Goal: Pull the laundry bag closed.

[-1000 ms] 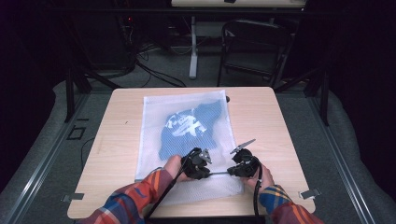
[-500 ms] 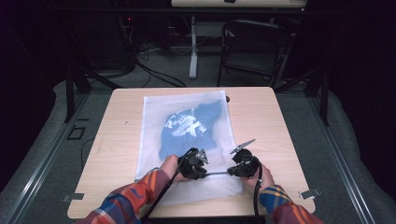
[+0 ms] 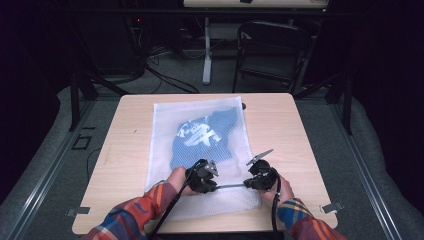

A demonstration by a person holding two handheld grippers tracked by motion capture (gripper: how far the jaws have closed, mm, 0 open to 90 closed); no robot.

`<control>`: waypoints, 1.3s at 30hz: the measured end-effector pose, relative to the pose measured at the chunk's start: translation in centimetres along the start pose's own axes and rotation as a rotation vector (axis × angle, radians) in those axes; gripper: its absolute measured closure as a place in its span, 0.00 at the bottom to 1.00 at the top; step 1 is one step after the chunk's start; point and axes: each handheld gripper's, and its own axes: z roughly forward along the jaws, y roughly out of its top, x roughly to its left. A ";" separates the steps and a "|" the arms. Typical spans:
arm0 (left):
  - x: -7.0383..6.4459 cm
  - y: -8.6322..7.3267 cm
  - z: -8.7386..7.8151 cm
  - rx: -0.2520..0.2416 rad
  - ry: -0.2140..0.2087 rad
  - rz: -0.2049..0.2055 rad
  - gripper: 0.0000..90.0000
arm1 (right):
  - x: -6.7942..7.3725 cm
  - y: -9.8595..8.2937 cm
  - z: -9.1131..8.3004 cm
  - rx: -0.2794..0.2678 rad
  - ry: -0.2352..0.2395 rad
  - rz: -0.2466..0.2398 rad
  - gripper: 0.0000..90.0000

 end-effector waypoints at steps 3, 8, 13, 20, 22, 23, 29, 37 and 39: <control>0.0 -0.2 -0.2 0.004 0.005 0.000 0.91 | 0.0 0.0 0.0 -0.003 -0.003 0.003 1.00; 0.2 -0.8 -0.2 0.000 -0.005 -0.018 0.91 | 0.0 -0.1 0.0 -0.008 0.006 0.002 1.00; 0.4 -0.8 -0.2 -0.004 -0.014 -0.031 0.91 | 0.2 -0.1 0.0 -0.011 -0.004 -0.018 1.00; 0.4 -0.8 -0.1 -0.005 -0.018 -0.032 0.91 | 0.5 0.6 -0.2 -0.037 0.020 -0.044 1.00; 0.4 -0.8 -0.1 -0.005 -0.019 -0.031 0.91 | 1.0 1.1 -0.2 -0.048 0.032 -0.054 1.00; 0.5 -0.8 -0.1 -0.006 -0.019 -0.031 0.91 | 1.4 1.4 -0.1 -0.053 0.037 -0.066 1.00; 0.5 -0.8 -0.1 -0.008 -0.021 -0.031 0.91 | 3.1 3.0 1.1 -0.052 0.093 -0.080 1.00; 0.5 -0.8 -0.1 -0.013 -0.023 -0.039 0.91 | 3.9 3.6 2.9 -0.017 0.122 -0.062 1.00; 0.5 -0.8 -0.1 -0.013 -0.021 -0.036 0.91 | 3.8 3.4 3.2 -0.009 0.133 -0.050 1.00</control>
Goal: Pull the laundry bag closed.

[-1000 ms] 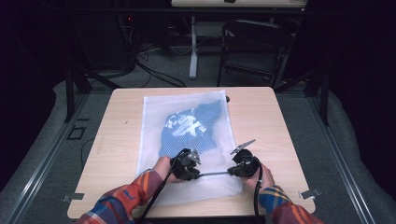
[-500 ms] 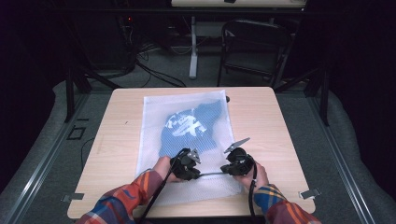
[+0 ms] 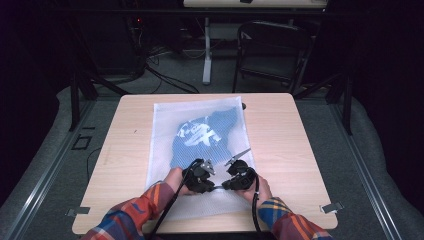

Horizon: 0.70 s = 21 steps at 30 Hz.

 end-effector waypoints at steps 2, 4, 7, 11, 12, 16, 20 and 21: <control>0.0 0.0 0.0 -0.001 -0.002 -0.005 0.91 | -0.1 0.0 0.0 0.004 0.000 -0.005 1.00; 0.0 0.0 0.0 -0.001 -0.001 -0.005 0.91 | -0.2 -0.1 0.0 -0.009 0.014 0.007 1.00; 0.0 0.0 0.0 0.001 -0.001 -0.002 0.91 | -0.3 -0.2 0.0 -0.008 0.012 -0.005 1.00; 0.1 0.0 -0.1 0.006 -0.009 -0.003 0.91 | -0.3 -0.2 0.0 -0.013 0.013 -0.002 1.00; 0.1 0.0 -0.1 0.009 -0.007 0.000 0.91 | -0.3 -0.3 0.0 -0.014 0.014 -0.003 1.00; 0.1 -0.1 -0.2 0.015 -0.009 0.004 0.91 | -0.3 -0.3 0.0 -0.016 0.013 -0.010 1.00; 0.1 -0.1 -0.3 0.018 -0.008 0.006 0.91 | -0.3 -0.3 0.0 -0.017 0.014 -0.012 1.00; 0.1 -0.2 -0.3 0.021 -0.009 0.004 0.91 | -0.3 -0.3 0.0 -0.012 0.013 -0.014 1.00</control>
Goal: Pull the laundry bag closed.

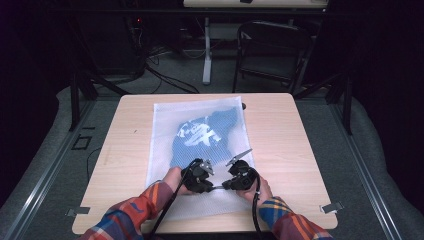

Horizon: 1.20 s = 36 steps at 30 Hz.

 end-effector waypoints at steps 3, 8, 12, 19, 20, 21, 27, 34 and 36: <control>0.0 0.0 0.0 0.000 0.002 0.000 0.91 | 0.1 0.0 0.1 -0.007 -0.001 -0.004 1.00; 0.1 -0.4 -0.3 0.002 0.000 -0.005 0.91 | 0.0 0.0 0.0 -0.005 -0.009 -0.008 1.00; 0.2 -0.6 -0.4 0.003 0.006 -0.009 0.91 | 0.1 0.0 0.0 -0.004 -0.007 -0.003 1.00; 0.3 -1.1 -0.7 0.007 0.010 -0.009 0.91 | 0.1 0.0 0.0 -0.005 -0.008 -0.008 1.00; 0.3 -1.1 -0.8 0.009 0.008 -0.010 0.91 | 0.1 0.0 0.0 -0.003 -0.007 -0.006 1.00; 0.3 -1.2 -0.8 0.009 0.010 -0.014 0.91 | 0.1 0.0 0.0 -0.003 -0.007 -0.005 1.00; 0.4 -1.4 -0.9 0.009 0.012 -0.013 0.91 | 0.1 0.0 0.0 -0.006 -0.008 -0.007 1.00; 0.4 -1.5 -1.0 0.013 0.011 -0.015 0.91 | 0.1 0.0 0.0 -0.005 -0.010 -0.015 1.00; 0.4 -1.5 -1.1 0.019 0.013 -0.012 0.91 | 0.1 0.0 0.0 -0.006 -0.012 -0.016 1.00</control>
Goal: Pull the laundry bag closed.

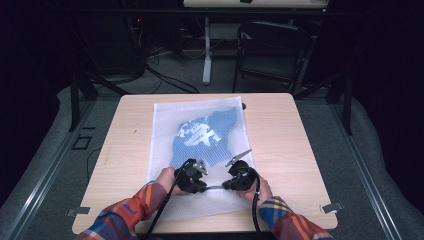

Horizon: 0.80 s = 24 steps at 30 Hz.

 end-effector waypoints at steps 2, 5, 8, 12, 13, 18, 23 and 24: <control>-0.1 -0.1 0.0 -0.004 0.001 -0.008 0.91 | 0.0 0.0 0.0 -0.004 -0.001 -0.001 1.00; 0.0 -0.3 -0.2 -0.003 0.005 -0.005 0.91 | 0.0 0.0 0.0 -0.005 -0.001 -0.003 1.00; 0.1 -0.4 -0.2 0.003 0.005 -0.003 0.91 | 0.0 -0.1 0.0 -0.007 0.003 -0.001 1.00; 0.1 -0.6 -0.3 0.004 0.003 -0.003 0.91 | 0.0 0.0 0.0 -0.004 0.001 -0.003 1.00; 0.1 -0.7 -0.3 0.002 0.003 -0.005 0.91 | 0.0 0.0 0.0 -0.003 -0.001 -0.004 1.00; 0.3 -0.9 -0.6 0.006 0.001 -0.012 0.91 | 0.0 0.0 0.0 -0.003 0.003 -0.006 1.00; 0.2 -1.0 -0.6 0.009 0.002 -0.015 0.91 | 0.0 0.0 0.0 0.005 -0.004 -0.016 1.00; 0.2 -1.0 -0.6 0.010 0.002 -0.016 0.91 | 0.0 0.0 0.0 0.006 -0.004 -0.017 1.00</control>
